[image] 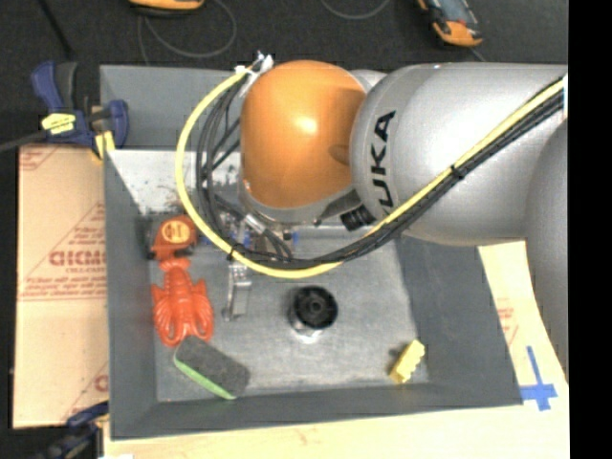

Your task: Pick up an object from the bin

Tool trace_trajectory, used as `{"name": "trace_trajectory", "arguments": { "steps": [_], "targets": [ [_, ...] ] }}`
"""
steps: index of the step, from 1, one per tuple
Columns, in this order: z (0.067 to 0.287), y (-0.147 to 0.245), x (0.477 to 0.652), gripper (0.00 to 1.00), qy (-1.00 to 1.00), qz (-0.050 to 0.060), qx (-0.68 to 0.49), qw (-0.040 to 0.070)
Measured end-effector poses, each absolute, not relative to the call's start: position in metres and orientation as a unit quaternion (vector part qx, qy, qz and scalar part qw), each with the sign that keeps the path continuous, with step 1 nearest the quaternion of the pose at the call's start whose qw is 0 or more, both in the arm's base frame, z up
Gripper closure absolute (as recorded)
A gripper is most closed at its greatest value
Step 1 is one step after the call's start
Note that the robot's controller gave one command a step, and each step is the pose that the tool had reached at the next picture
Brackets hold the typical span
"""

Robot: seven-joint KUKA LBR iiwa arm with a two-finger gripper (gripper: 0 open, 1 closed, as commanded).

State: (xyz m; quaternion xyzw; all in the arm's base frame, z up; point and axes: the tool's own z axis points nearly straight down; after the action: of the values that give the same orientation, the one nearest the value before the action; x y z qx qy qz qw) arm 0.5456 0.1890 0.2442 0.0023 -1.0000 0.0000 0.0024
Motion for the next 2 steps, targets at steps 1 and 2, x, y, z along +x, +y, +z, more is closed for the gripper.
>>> {"name": "trace_trajectory", "arguments": {
  "steps": [1,2],
  "targets": [
    [0.249,0.188,0.547,0.0,-1.0,-0.001,0.001,-0.001],
    [0.232,0.171,0.524,0.0,-1.0,-0.001,0.02,-0.003]
  ]
}}
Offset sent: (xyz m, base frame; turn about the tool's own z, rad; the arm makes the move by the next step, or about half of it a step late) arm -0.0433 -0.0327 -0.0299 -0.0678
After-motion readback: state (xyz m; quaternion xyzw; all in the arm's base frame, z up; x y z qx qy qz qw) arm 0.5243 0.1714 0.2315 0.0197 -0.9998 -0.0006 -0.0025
